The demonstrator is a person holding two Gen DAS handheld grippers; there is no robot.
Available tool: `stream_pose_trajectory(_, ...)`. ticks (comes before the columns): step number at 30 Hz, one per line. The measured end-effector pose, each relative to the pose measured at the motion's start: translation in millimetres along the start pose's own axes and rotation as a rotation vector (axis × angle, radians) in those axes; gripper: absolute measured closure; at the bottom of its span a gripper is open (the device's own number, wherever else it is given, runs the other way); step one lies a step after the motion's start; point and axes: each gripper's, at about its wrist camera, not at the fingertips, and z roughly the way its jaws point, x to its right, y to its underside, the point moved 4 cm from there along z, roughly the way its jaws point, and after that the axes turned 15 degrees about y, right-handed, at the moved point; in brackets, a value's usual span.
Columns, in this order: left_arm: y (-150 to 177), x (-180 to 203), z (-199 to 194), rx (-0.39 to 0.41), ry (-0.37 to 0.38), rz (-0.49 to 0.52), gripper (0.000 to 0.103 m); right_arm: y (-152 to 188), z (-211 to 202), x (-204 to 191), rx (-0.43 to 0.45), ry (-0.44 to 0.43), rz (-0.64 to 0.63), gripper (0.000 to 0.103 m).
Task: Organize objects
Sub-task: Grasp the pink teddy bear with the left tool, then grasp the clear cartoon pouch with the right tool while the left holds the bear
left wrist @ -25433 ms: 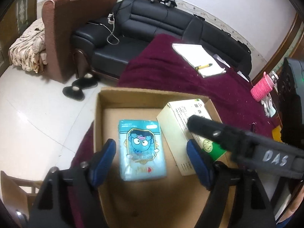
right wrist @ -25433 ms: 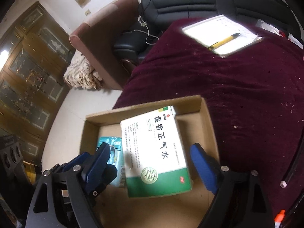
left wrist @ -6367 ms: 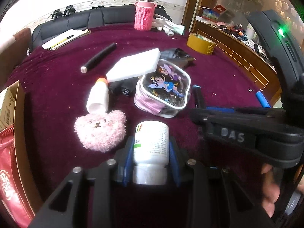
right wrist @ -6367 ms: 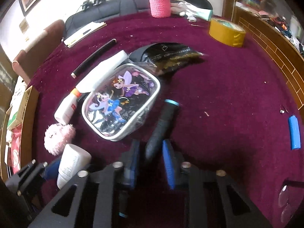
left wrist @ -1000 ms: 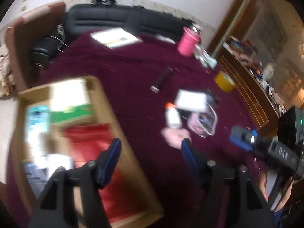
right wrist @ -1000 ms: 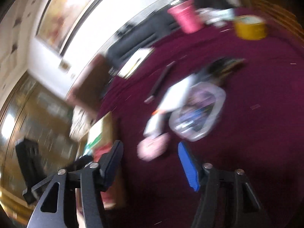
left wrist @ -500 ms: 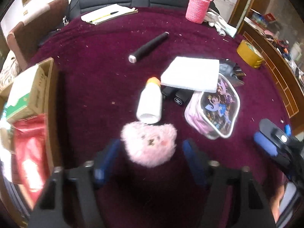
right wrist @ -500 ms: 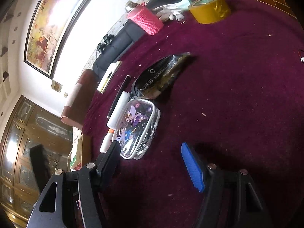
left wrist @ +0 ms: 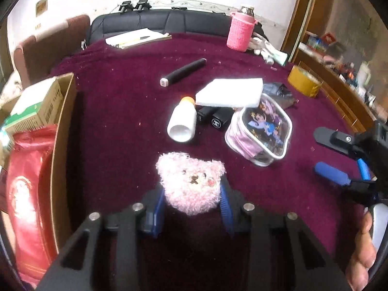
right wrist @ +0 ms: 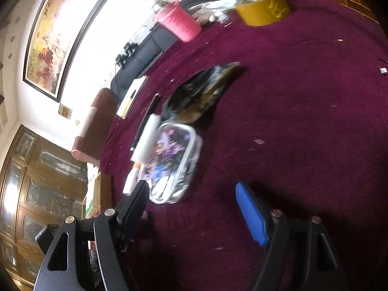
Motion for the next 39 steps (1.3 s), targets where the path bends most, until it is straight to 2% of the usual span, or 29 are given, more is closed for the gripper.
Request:
stream_pose_trajectory(2,-1,-7,-3,0.014,0.049,-0.037,0.065,1,5,-17,-0.023,0.032,-0.024,0.020)
stream_pose_trajectory(5,-2,-3,-1,0.012,0.035,-0.021,0.065,-2,20,-46,-0.039,0.101,-0.082,0.020)
stream_pose_trajectory(8,-2,-5,-2,0.017,0.053,-0.034,0.065,-8,39,-60,-0.083,0.180,-0.077,0.020)
stream_pose_trajectory(10,-2,-5,-2,0.018,0.052,-0.033,0.065,-14,49,-64,-0.063,0.230,-0.051,0.018)
stream_pose_trajectory(14,0,-3,-3,0.018,0.045,-0.025,0.065,-20,61,-78,-0.039,0.336,-0.106,0.014)
stream_pose_trajectory(18,0,-4,-3,0.018,0.045,-0.026,0.065,-20,67,-85,0.005,0.440,-0.233,0.017)
stream_pose_trajectory(22,-1,-5,-3,0.019,0.049,-0.026,0.065,-17,53,-69,0.011,0.412,-0.237,0.019)
stream_pose_trajectory(24,0,-5,-4,0.022,0.051,-0.028,0.065,-11,39,-54,0.009,0.351,-0.207,0.019)
stream_pose_trajectory(29,0,-2,-6,0.035,0.045,-0.018,0.065,10,13,-26,0.068,0.198,-0.166,0.018)
stream_pose_trajectory(33,0,-1,-7,0.043,0.034,-0.017,0.065,10,3,-31,0.096,0.144,-0.185,0.018)
stream_pose_trajectory(36,0,0,-9,0.058,0.025,-0.010,0.065,11,-3,-41,0.134,0.137,-0.227,0.018)
stream_pose_trajectory(39,0,1,-11,0.069,0.015,-0.004,0.065,11,1,-43,0.129,0.131,-0.228,0.018)
